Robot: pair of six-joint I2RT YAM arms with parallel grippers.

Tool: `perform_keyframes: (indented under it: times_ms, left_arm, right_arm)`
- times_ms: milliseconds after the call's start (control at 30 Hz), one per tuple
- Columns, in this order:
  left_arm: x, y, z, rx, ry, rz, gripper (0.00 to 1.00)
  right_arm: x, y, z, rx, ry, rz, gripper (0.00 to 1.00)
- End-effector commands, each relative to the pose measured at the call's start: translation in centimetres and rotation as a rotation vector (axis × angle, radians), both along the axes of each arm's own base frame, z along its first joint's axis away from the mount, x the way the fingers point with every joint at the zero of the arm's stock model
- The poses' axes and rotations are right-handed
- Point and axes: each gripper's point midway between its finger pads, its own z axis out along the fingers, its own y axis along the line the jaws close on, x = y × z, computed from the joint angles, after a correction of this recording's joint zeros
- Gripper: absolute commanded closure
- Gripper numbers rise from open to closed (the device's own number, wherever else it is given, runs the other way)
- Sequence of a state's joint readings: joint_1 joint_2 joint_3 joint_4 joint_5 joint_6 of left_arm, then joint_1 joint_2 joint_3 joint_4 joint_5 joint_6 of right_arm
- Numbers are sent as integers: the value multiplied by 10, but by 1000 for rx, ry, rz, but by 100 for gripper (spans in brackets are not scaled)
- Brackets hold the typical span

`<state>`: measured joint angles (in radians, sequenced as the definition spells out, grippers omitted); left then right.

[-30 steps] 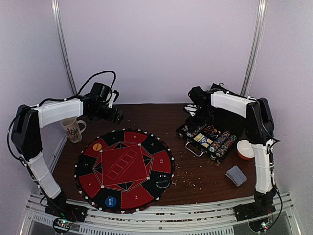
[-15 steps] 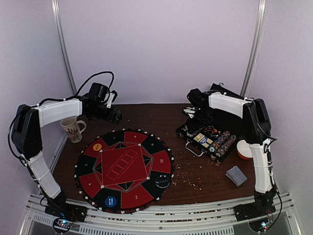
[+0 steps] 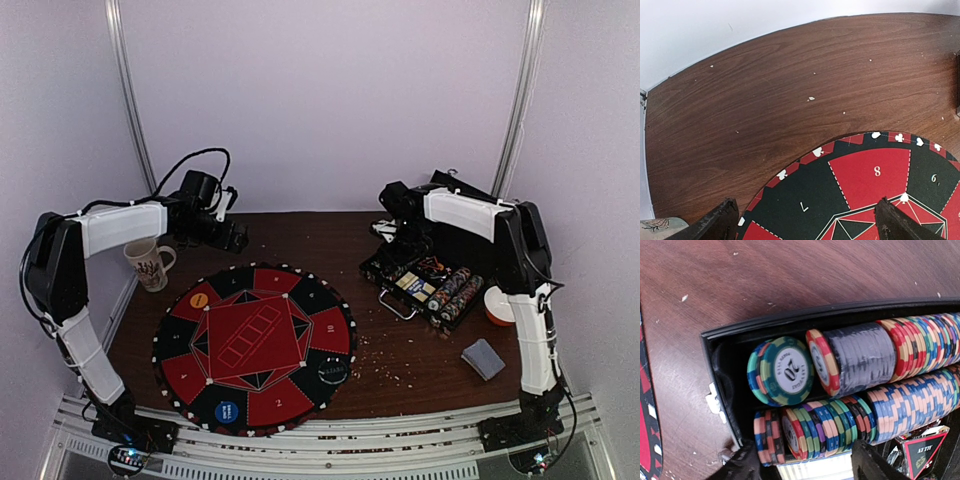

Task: Distribute texas hold em gaming equipment
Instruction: Pick up the pile of poker chips from the chip case.

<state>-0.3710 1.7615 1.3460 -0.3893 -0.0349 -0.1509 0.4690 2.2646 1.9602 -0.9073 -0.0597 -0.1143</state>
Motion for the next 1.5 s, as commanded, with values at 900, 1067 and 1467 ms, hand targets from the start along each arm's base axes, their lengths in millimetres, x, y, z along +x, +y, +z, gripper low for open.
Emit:
perform_keyframes:
  times_ms: [900,1067,1467]
  left_arm:
    - [3,-2,-9,-60,19,-10,2]
    - [3,-2,-11,-62,23,-12,2]
    - [3,-3,-12,-65,27,-18,2]
  right_arm:
    - [-9,13,14,-133,-63,26,47]
    - [1,24,38,-66,-100,33,40]
    - [1,6,5,-22,22,1,28]
